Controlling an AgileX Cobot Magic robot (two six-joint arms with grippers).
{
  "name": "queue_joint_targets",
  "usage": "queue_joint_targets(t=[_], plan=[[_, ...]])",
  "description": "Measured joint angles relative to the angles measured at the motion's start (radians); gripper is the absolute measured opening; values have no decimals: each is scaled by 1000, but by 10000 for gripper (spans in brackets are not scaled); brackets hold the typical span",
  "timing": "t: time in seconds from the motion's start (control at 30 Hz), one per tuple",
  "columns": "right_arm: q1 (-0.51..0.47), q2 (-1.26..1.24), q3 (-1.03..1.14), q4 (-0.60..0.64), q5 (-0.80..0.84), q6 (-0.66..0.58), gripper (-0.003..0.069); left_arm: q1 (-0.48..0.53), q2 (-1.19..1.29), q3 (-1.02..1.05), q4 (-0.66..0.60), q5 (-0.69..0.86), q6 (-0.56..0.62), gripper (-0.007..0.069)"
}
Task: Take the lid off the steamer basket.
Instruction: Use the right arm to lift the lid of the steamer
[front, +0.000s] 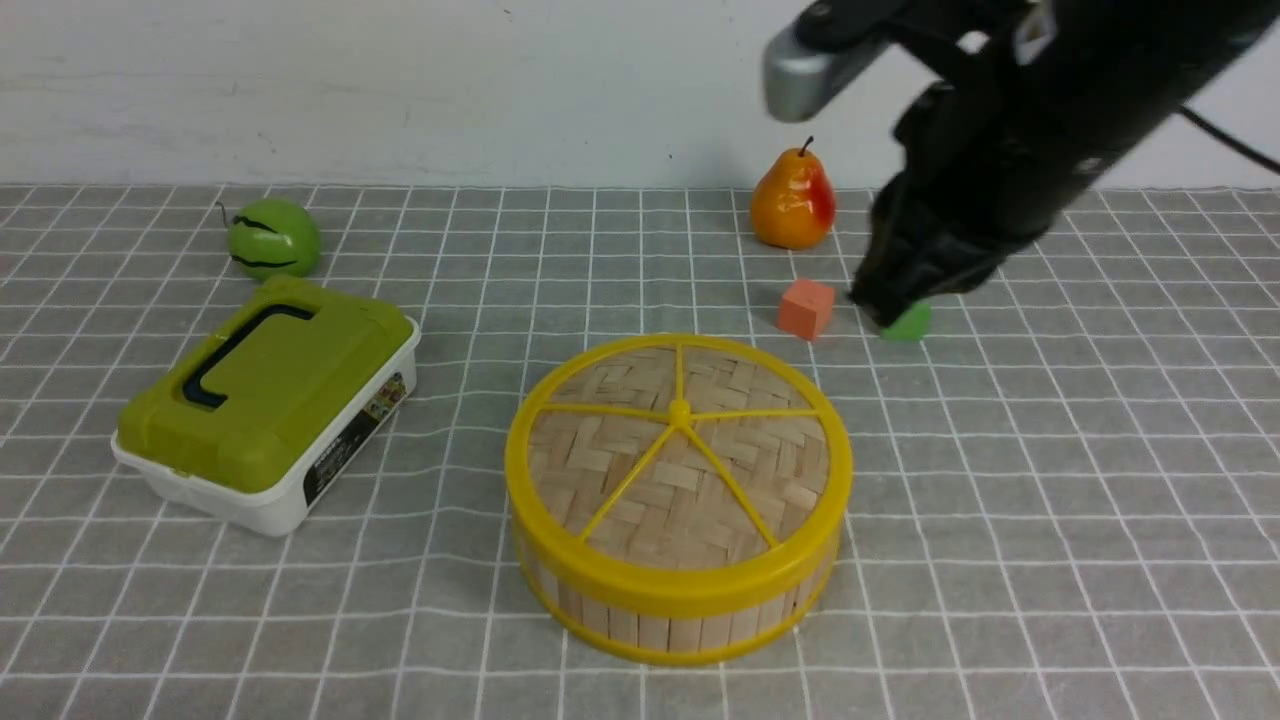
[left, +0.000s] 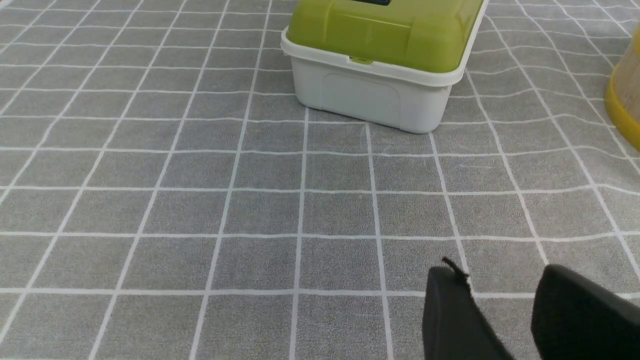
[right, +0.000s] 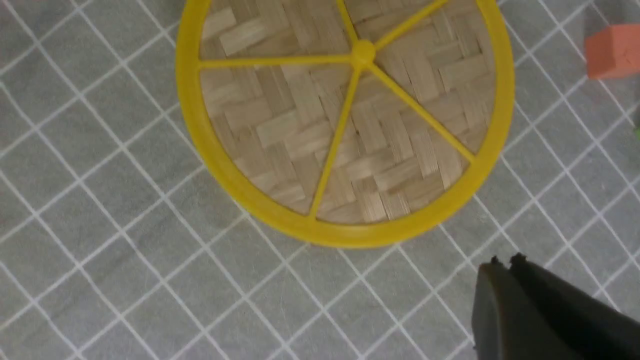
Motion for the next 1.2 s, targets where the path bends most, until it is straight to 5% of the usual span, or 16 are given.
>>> queue_joint_targets(t=[0.17,0.47,0.6,0.77,1.2], plan=[[21,170,-141,10,0,27,69,0,0,0,0,0,0,239],[61,377,-234,41,-18,107,426,0,0,0,0,0,0,239],[64,427,-234,45,-36,114,486,0,0,0,0,0,0,239],[64,456,-234,41,-65,117,464,0,0,0,0,0,0,239],[65,484,-243,41,-111,145,254,0,0,0,0,0,0,239]])
